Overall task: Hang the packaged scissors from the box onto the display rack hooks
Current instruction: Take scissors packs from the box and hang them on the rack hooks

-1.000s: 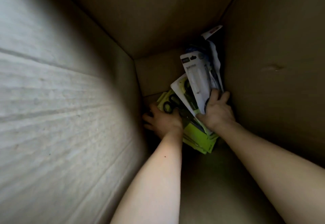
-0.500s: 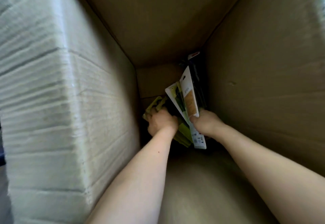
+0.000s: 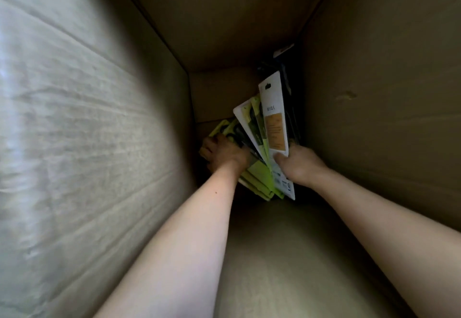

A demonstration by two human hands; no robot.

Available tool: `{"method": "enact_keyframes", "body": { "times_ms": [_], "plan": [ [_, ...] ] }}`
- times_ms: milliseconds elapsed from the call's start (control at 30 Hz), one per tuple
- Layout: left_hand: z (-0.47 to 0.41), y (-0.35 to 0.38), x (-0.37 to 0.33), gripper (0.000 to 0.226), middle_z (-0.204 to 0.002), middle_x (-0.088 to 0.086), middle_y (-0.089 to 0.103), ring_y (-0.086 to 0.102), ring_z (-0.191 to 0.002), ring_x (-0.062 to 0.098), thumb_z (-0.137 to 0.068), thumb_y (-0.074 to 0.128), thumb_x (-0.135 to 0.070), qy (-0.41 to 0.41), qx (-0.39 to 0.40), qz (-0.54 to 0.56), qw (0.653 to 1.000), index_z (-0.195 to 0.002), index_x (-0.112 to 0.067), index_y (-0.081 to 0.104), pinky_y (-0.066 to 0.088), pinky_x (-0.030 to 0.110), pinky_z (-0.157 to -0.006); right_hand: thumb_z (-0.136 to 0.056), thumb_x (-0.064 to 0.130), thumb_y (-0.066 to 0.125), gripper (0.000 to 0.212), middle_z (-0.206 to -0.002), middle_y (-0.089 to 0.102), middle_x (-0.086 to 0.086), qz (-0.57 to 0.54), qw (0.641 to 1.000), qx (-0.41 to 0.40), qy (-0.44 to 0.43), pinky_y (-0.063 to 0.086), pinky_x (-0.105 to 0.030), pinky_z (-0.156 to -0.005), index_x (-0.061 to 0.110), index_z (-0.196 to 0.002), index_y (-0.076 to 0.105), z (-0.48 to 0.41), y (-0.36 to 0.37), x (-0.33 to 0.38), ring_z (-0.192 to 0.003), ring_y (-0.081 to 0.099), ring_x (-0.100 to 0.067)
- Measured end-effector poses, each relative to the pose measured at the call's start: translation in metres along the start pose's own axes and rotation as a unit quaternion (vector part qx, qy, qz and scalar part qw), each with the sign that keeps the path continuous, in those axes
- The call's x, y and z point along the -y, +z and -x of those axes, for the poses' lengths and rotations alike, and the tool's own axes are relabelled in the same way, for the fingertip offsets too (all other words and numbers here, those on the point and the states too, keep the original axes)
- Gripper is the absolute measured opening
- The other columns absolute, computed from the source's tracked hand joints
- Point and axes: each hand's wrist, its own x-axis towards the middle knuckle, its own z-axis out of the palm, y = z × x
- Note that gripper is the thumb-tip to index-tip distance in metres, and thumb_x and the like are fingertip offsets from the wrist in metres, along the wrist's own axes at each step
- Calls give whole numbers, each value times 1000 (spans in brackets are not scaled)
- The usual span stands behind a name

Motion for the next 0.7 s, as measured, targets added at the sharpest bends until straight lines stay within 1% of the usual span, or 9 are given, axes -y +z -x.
{"method": "enact_keyframes", "body": {
  "times_ms": [67, 233, 333, 400, 433, 500, 567, 633, 700],
  "plan": [
    [-5, -1, -7, 69, -152, 12, 6, 6, -139, 36, -89, 53, -33, 1, -9, -47, 999, -145, -12, 18, 22, 46, -110, -98, 31, 38, 41, -136, 50, -14, -7, 1000, 3, 0, 45, -41, -98, 11, -133, 43, -4, -2, -5, -118, 52, -30],
    [-13, -4, -5, 67, -148, 10, 25, 18, -136, 34, -87, 58, -33, 47, -50, -80, 994, -141, -10, 26, 24, 46, -107, -98, 30, 38, 40, -136, 49, -12, -49, 999, 2, 2, 43, -36, -95, 12, -133, 43, -8, 0, -6, -120, 51, -29],
    [-2, -5, -10, 55, -134, 15, 49, 44, -125, 31, -86, 63, -26, 29, -41, 43, 998, -131, -4, 41, 39, 36, -100, -98, 31, 37, 39, -135, 50, -13, -70, 997, -23, 6, 44, -35, -92, 12, -132, 43, 2, -1, 0, -120, 51, -30],
    [20, -10, -16, 46, -127, 16, 55, 51, -119, 31, -85, 64, -21, 4, -40, 125, 991, -125, -4, 48, 45, 35, -98, -98, 31, 36, 38, -133, 51, -12, -93, 995, -41, 9, 45, -34, -87, 13, -131, 43, 15, -5, 3, -118, 52, -30],
    [33, -14, -19, 42, -126, 15, 55, 52, -117, 32, -86, 62, -21, 5, -48, 127, 991, -123, -6, 49, 45, 36, -97, -98, 31, 36, 37, -132, 51, -11, -102, 994, -48, 8, 45, -34, -83, 14, -131, 43, 24, -8, 5, -117, 53, -30],
    [62, -28, -23, 34, -122, 13, 58, 53, -114, 32, -89, 56, -22, 50, -78, 77, 993, -121, -11, 52, 45, 34, -92, -98, 30, 36, 36, -131, 52, -11, -114, 992, -55, 1, 44, -31, -79, 14, -130, 42, 45, -15, 11, -115, 54, -29],
    [94, -49, -25, 28, -115, 10, 58, 55, -109, 30, -91, 52, -23, 126, -125, 44, 983, -118, -16, 55, 42, 32, -84, -98, 30, 36, 37, -130, 53, -11, -125, 990, -63, -8, 44, -30, -80, 13, -130, 42, 74, -26, 19, -115, 54, -29],
    [132, -74, -25, 24, -106, 7, 57, 56, -98, 25, -91, 53, -24, 197, -168, 55, 964, -113, -16, 59, 37, 27, -77, -97, 29, 37, 36, -129, 53, -13, -119, 989, -86, -23, 47, -37, -91, 11, -128, 45, 109, -39, 28, -115, 53, -31],
    [177, -102, -27, 20, -95, 3, 59, 55, -87, 20, -87, 61, -23, 259, -204, 115, 937, -105, -16, 65, 35, 23, -72, -96, 24, 39, 32, -125, 54, -15, -108, 984, -123, -63, 44, -41, -95, 8, -122, 47, 153, -55, 40, -114, 52, -32]
  ]
}}
